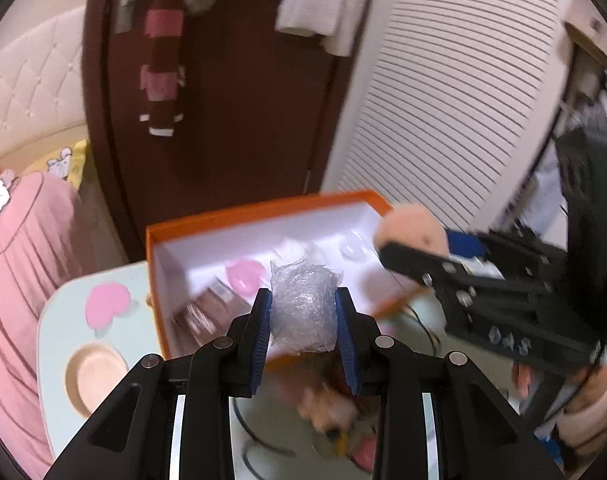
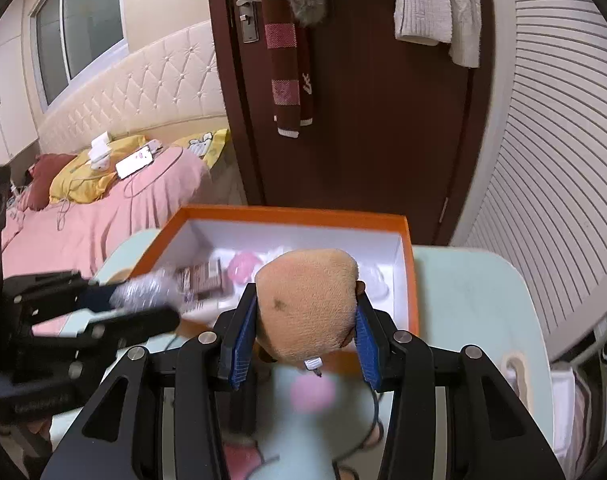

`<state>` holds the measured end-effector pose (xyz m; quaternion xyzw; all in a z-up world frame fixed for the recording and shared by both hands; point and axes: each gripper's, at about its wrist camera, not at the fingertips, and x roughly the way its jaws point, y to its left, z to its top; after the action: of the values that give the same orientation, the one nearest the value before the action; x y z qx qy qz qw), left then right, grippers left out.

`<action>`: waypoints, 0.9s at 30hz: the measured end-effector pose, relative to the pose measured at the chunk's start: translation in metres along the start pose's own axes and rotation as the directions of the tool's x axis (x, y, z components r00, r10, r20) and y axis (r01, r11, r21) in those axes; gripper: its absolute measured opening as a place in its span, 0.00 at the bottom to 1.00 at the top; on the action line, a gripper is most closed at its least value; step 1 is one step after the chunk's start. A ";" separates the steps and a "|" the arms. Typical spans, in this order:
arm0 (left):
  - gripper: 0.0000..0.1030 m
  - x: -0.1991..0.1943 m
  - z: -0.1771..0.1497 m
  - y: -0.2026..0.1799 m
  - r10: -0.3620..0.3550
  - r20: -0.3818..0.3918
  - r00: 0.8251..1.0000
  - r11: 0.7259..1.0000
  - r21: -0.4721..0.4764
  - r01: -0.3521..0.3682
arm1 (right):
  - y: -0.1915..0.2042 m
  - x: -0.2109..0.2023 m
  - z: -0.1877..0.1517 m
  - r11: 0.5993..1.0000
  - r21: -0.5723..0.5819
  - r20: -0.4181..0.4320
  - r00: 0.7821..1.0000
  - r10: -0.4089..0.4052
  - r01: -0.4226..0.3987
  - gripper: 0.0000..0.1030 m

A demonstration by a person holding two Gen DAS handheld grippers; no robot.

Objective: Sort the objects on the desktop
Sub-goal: 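Grasp the tan plush ball with the right gripper while the left carries the bag over the box, then lower the bag and plush ball into the box and open both grippers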

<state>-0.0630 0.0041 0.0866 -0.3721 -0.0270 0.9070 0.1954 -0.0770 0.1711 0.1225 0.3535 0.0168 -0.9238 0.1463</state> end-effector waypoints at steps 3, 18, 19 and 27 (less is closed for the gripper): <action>0.28 0.016 0.014 0.009 0.023 -0.009 1.000 1.000 -0.009 -0.023 | 0.000 0.013 0.011 1.000 0.004 -0.007 1.000 0.002 -0.002 0.44; 0.28 0.063 0.026 0.026 0.033 -0.074 0.997 0.999 -0.038 -0.036 | -0.006 0.068 0.029 1.000 0.028 -0.091 0.996 0.014 -0.011 0.44; 0.28 0.064 0.025 0.026 0.038 -0.075 0.996 0.999 -0.036 -0.041 | -0.007 0.069 0.028 1.000 0.028 -0.092 0.996 0.013 -0.011 0.44; 0.66 0.055 0.027 0.033 0.097 -0.012 0.995 0.993 -0.070 -0.097 | -0.011 0.071 0.028 0.998 0.055 -0.081 0.997 0.008 -0.004 0.48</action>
<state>-0.1278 -0.0030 0.0637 -0.3834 -0.0402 0.9124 0.1379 -0.1490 0.1598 0.0959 0.3948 -0.0037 -0.9083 0.1384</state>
